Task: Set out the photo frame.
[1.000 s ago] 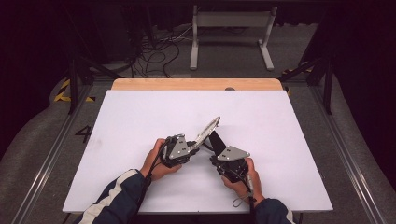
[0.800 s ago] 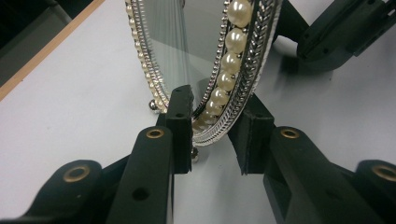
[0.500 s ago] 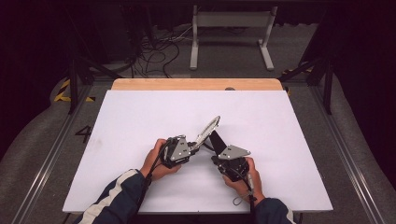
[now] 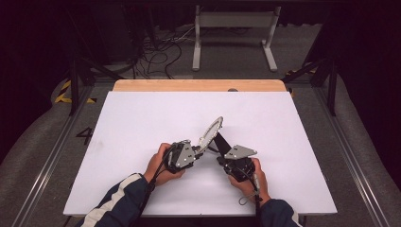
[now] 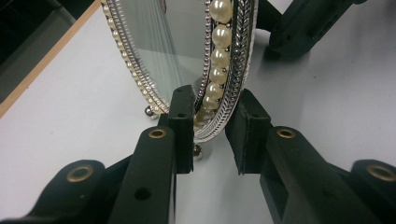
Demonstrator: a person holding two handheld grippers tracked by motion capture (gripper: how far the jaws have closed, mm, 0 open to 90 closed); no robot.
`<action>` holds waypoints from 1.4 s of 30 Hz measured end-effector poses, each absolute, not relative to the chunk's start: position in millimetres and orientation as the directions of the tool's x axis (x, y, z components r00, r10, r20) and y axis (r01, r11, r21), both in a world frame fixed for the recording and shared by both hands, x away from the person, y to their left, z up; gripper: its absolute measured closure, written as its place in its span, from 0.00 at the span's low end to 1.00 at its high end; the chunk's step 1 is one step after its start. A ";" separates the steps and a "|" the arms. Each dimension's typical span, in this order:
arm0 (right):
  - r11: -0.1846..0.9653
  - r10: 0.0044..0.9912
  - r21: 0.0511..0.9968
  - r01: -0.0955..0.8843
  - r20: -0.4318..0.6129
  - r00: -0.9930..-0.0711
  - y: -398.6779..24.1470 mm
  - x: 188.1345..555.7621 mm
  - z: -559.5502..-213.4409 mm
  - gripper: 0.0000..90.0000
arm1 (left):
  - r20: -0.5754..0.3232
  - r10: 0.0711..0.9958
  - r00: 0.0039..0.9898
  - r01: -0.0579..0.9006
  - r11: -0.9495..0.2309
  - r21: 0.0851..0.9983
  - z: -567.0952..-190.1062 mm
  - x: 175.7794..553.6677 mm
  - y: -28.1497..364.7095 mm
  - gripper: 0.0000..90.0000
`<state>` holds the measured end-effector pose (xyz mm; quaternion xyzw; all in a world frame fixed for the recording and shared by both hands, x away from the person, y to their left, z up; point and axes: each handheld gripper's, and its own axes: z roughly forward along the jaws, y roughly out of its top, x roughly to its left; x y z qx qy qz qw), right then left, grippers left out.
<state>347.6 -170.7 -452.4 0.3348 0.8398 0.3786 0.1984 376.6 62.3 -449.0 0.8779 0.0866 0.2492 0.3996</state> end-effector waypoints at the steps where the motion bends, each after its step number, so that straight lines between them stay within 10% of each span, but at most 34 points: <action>1: 0.491 0.712 0.768 0.411 -0.082 -0.697 -171.0 347.8 -452.3 1.00 | 0.370 0.349 0.861 -0.048 -0.668 0.743 -448.7 376.4 62.1 0.81; 42: 0.515 0.713 0.740 0.432 -0.090 -0.696 -183.9 357.3 -454.4 1.00 | 0.347 0.355 0.868 -0.037 -0.650 0.759 -449.7 370.7 56.3 0.79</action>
